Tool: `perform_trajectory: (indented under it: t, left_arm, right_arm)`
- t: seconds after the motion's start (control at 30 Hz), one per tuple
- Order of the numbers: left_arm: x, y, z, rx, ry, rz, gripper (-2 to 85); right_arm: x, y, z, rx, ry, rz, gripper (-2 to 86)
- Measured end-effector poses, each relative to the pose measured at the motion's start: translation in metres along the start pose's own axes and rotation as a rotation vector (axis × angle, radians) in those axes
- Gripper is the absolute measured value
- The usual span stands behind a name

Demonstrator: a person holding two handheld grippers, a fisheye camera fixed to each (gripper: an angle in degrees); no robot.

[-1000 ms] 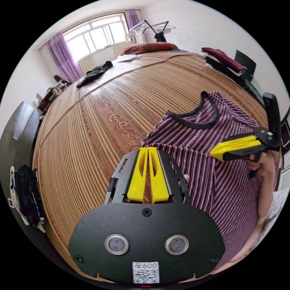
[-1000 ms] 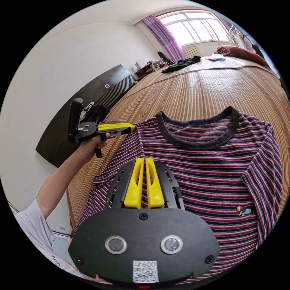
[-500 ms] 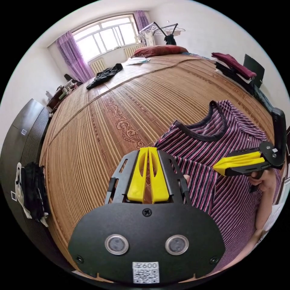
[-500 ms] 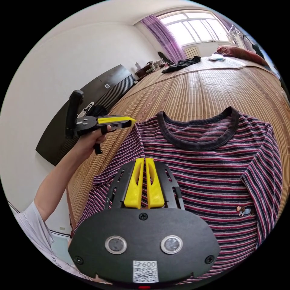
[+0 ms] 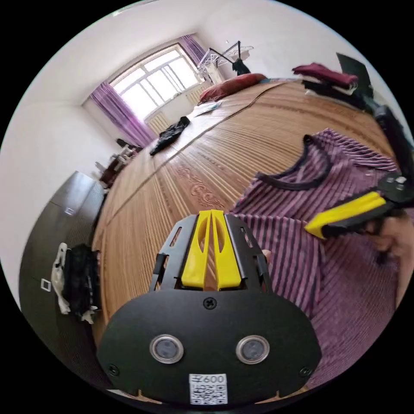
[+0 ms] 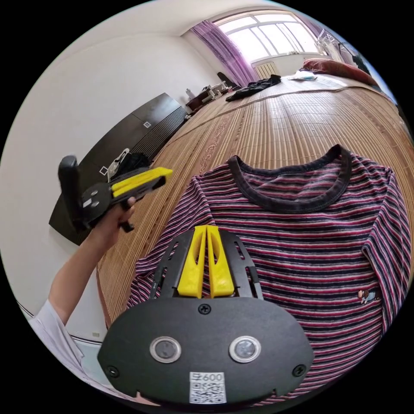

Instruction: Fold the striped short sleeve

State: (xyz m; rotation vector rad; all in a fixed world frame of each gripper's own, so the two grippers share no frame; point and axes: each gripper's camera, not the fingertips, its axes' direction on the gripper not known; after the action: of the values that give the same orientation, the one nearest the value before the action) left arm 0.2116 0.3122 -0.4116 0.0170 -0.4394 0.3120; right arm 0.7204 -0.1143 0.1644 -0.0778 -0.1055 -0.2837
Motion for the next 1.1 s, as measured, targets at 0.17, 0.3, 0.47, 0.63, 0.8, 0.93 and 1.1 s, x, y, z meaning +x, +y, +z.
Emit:
perform_trajectory:
  t: [0.17, 0.3, 0.47, 0.63, 0.8, 0.93, 1.1]
  left_arm:
    - [-0.013, 0.108, -0.025, -0.058, 0.311, -0.067, 0.5]
    - [-0.012, 0.158, -0.008, -0.102, 0.343, -0.044, 0.4]
    - [-0.004, 0.187, 0.012, -0.118, 0.217, 0.061, 0.3]
    - [0.015, 0.22, 0.03, -0.114, 0.089, 0.141, 0.3]
    - [0.031, 0.275, 0.043, -0.018, -0.012, 0.162, 0.2]
    - [0.046, 0.307, 0.058, -0.02, -0.088, 0.202, 0.2]
    - [0.068, 0.352, 0.076, 0.012, -0.215, 0.26, 0.2]
  right_arm:
    - [0.032, 0.028, -0.004, 0.004, -0.005, 0.006, -0.9]
    - [0.063, 0.058, -0.006, 0.006, -0.021, 0.014, -0.9]
    - [0.089, 0.1, -0.003, 0.005, -0.011, 0.006, -0.9]
    - [0.115, 0.151, 0.002, 0.007, -0.012, 0.004, -0.9]
    - [0.086, 0.229, -0.014, 0.082, -0.09, -0.297, -0.9]
    - [0.042, 0.283, 0.02, -0.004, -0.329, -0.439, -0.8]
    - [0.002, 0.379, 0.15, -0.31, -0.021, -0.563, -0.8]
